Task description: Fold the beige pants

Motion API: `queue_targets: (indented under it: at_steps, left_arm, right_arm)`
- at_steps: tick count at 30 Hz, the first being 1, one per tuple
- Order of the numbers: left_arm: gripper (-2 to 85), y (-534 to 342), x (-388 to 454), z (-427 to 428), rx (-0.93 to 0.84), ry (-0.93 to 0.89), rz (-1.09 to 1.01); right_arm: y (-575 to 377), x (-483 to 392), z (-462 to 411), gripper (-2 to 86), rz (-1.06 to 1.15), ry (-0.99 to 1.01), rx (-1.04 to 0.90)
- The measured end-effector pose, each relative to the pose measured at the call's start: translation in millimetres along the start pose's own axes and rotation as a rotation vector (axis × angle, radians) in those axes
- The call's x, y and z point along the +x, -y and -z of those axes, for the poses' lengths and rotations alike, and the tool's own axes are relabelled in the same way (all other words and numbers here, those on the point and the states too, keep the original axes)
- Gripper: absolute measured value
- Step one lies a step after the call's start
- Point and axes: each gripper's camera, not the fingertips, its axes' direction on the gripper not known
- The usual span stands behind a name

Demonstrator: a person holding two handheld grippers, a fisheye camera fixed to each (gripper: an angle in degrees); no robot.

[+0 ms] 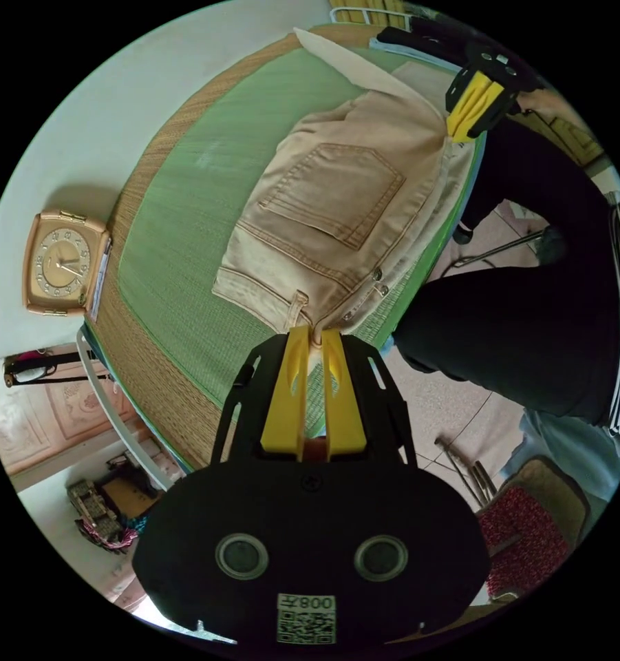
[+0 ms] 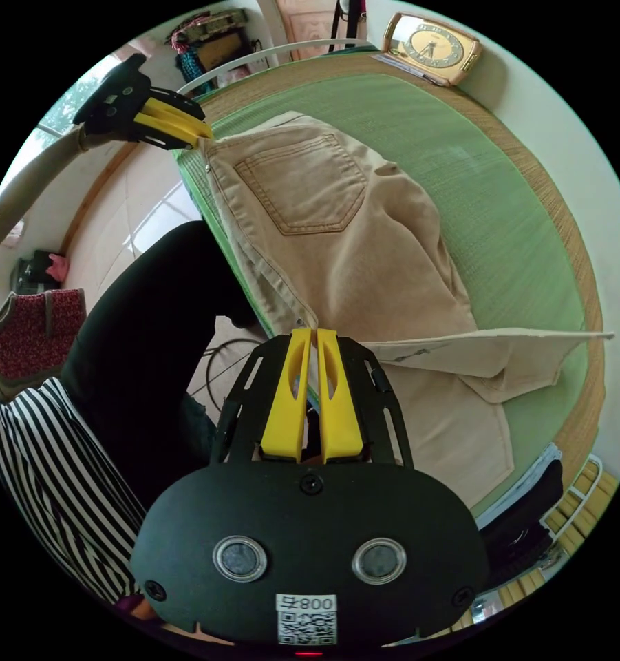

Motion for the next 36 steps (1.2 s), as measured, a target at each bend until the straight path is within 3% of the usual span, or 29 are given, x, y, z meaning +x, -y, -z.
queue_targets:
  at_steps: [21, 33, 36]
  left_arm:
    - [4.7, -64, -54, -57, -0.057, -0.216, 0.195]
    - [1.0, -121, -97, -45, 0.151, -0.223, 0.521]
    - [0.5, -127, -104, -55, 0.258, -0.333, 0.615]
  right_arm:
    - [-68, 18, -30, 1.8, -0.084, 0.156, 0.007]
    - [-103, 36, -22, 1.9, -0.147, 0.212, 0.044]
    - [-109, 41, -20, 1.9, -0.157, 0.224, 0.049]
